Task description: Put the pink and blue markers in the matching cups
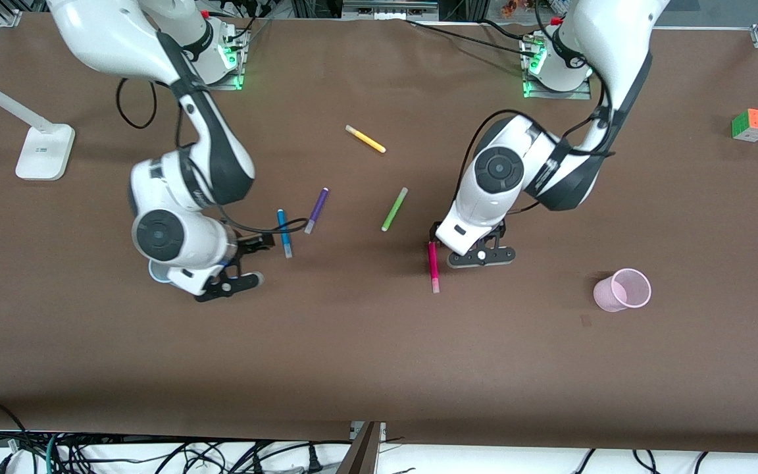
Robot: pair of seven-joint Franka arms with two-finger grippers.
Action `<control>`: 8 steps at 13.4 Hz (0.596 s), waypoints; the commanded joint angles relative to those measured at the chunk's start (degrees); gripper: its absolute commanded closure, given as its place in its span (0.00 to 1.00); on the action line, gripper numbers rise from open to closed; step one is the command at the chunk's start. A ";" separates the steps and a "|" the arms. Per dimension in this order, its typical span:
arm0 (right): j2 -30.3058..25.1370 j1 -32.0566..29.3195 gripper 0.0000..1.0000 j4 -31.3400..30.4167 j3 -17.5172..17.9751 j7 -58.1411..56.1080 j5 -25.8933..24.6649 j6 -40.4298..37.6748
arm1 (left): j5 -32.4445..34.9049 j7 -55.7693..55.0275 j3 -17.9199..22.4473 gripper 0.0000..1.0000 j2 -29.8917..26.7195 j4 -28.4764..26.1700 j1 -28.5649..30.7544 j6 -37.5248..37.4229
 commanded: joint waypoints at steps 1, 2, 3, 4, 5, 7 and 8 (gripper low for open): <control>3.30 0.94 0.00 0.14 -0.32 0.39 0.74 4.47 | 1.36 -2.44 0.43 0.00 3.97 2.42 -1.00 3.70; 4.44 1.38 0.00 0.14 -0.32 0.39 0.74 6.05 | 1.27 -3.22 0.52 0.00 4.58 2.42 -1.00 4.58; 5.59 1.82 0.00 0.05 -0.32 0.39 0.74 7.54 | 1.45 -3.93 0.52 0.00 5.03 2.42 -1.00 4.94; 6.38 1.91 0.00 -0.21 -0.32 0.39 0.74 8.86 | 1.45 -4.19 0.52 0.00 5.55 2.42 -1.09 4.95; 6.74 2.34 0.00 -0.82 -0.32 0.39 0.74 10.10 | 1.45 -4.20 0.61 0.00 5.91 2.51 -1.53 4.95; 6.92 2.87 0.00 -2.49 -0.32 0.39 0.74 12.29 | 1.36 -4.20 0.70 0.00 6.78 2.51 -1.62 5.47; 6.92 3.05 0.01 -3.80 -0.40 0.39 0.74 13.52 | 1.45 -4.20 0.70 0.00 7.57 2.51 -1.88 6.69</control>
